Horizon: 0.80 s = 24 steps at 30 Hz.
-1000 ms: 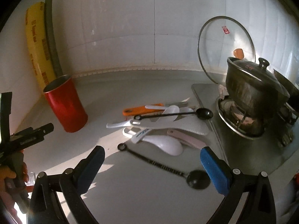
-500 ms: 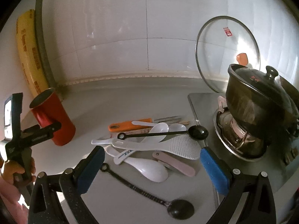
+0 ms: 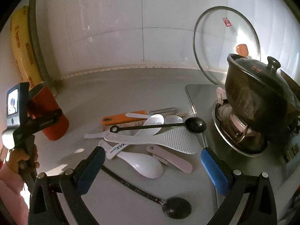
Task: Organize utensils
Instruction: 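Reach the left tool to the red holder, grasp it and lift, then hold the red holder in the left tool while the right tool approaches the black ladle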
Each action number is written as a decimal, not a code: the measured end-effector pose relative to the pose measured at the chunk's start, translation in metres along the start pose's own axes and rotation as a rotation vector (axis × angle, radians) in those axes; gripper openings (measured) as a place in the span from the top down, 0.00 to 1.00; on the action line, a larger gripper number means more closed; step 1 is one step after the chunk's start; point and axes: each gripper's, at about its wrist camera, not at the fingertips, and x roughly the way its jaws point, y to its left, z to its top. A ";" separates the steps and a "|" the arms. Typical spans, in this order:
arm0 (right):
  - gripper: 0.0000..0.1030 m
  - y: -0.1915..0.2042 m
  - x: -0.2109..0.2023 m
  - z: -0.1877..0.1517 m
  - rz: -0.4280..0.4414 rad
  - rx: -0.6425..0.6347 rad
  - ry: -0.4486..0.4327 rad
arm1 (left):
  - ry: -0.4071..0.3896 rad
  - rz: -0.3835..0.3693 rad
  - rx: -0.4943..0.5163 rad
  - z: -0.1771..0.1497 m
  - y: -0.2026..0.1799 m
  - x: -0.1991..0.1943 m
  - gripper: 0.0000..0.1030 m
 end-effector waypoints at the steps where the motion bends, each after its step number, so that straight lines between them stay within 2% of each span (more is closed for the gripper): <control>1: 0.00 0.000 0.000 0.000 -0.004 0.002 0.001 | -0.004 0.001 0.001 -0.001 -0.001 -0.002 0.00; 8: 0.00 -0.006 -0.001 -0.001 -0.023 0.020 0.006 | -0.029 0.025 0.017 -0.002 -0.007 0.001 0.02; 10: 0.00 -0.007 -0.001 -0.002 -0.026 0.021 0.012 | -0.027 0.008 0.015 -0.002 -0.008 0.001 0.13; 17: 0.00 -0.013 -0.002 -0.006 -0.029 0.023 0.021 | -0.018 0.013 -0.008 -0.008 -0.011 -0.003 0.13; 24: 0.00 -0.020 0.000 -0.009 0.009 0.012 0.031 | 0.004 0.031 -0.039 -0.022 -0.010 -0.030 0.13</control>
